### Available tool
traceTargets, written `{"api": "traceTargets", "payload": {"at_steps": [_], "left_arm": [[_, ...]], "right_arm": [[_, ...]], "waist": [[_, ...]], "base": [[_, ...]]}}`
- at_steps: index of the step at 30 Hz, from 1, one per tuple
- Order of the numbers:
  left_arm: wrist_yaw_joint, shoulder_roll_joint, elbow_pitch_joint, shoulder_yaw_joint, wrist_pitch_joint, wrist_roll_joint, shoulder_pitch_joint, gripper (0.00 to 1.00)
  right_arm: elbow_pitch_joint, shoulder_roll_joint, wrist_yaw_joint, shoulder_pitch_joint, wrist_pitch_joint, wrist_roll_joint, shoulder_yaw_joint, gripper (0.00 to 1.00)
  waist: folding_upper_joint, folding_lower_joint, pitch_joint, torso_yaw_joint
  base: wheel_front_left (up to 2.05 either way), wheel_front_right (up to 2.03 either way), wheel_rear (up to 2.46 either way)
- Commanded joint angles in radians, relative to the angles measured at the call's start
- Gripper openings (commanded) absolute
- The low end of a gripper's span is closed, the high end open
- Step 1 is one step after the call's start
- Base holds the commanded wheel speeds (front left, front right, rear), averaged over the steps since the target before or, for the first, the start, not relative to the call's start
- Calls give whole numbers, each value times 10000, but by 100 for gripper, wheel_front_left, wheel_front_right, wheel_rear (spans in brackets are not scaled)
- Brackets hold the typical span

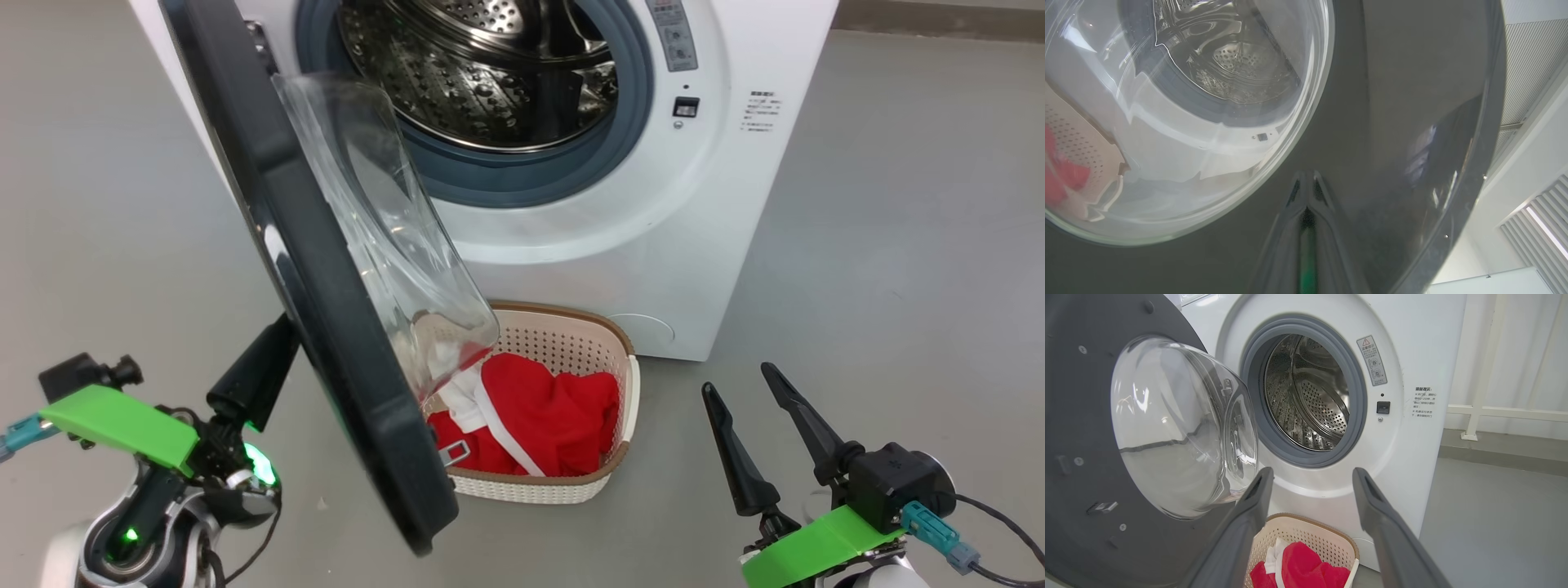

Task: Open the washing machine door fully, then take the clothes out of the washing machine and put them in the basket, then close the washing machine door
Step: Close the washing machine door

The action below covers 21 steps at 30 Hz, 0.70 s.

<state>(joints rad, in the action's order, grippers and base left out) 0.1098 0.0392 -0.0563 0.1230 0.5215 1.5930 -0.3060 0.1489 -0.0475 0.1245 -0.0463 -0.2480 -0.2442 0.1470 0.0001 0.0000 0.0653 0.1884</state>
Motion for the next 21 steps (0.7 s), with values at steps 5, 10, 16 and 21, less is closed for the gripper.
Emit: {"api": "traceTargets", "payload": {"at_steps": [5, 10, 16, 21], "left_arm": [[-37, 111, 188, -24, -177, 400, -494, 0], [-73, 111, 35, -183, -583, 463, -743, 0], [-176, 111, -177, -512, -991, 602, -1227, 0], [-325, 111, -283, -837, -1117, 777, -1608, 0]], "right_arm": [[-217, -27, 62, -468, -132, -93, 261, 100], [-238, -27, 62, -511, -134, -106, 266, 100], [-321, -27, 62, -579, -136, -97, 249, 100], [-354, -27, 62, -695, -136, -101, 243, 100]], "waist": [[-1, 0, 118, -271], [-1, 0, 257, -542], [-1, 0, 497, -856], [-1, 0, 729, -1125]], "base": [[0, 0, 0], [0, 0, 0], [0, 0, 0], [0, 0, 0]]}}
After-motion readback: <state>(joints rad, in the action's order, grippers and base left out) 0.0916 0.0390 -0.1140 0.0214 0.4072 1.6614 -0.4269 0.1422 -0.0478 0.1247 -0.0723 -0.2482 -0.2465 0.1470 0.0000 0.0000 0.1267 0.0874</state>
